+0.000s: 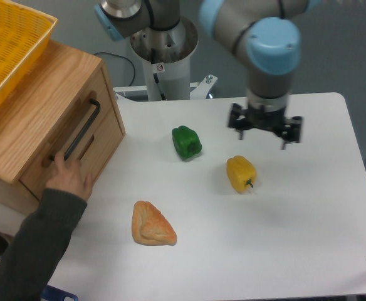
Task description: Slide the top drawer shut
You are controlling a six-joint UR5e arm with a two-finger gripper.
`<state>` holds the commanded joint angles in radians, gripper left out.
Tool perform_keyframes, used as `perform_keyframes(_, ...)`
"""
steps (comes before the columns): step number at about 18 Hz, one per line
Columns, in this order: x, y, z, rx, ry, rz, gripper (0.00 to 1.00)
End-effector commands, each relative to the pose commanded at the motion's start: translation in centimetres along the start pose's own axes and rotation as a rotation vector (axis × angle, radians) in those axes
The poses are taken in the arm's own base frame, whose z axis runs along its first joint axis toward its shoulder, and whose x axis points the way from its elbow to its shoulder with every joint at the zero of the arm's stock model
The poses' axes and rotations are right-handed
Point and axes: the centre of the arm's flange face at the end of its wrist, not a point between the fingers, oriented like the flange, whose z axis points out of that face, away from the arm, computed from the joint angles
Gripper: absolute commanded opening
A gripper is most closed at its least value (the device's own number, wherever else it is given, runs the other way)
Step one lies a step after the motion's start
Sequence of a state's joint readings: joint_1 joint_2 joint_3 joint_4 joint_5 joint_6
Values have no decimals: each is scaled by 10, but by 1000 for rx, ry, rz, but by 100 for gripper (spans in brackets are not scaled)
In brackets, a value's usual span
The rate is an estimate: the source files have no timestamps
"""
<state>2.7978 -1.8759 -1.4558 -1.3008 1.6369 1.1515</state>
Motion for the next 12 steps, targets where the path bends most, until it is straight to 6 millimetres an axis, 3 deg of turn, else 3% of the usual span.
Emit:
perform_keyframes(8,-64,65,38,-14,46,129,100)
perform_keyframes(12,-76,85,47,-17,57,148,100)
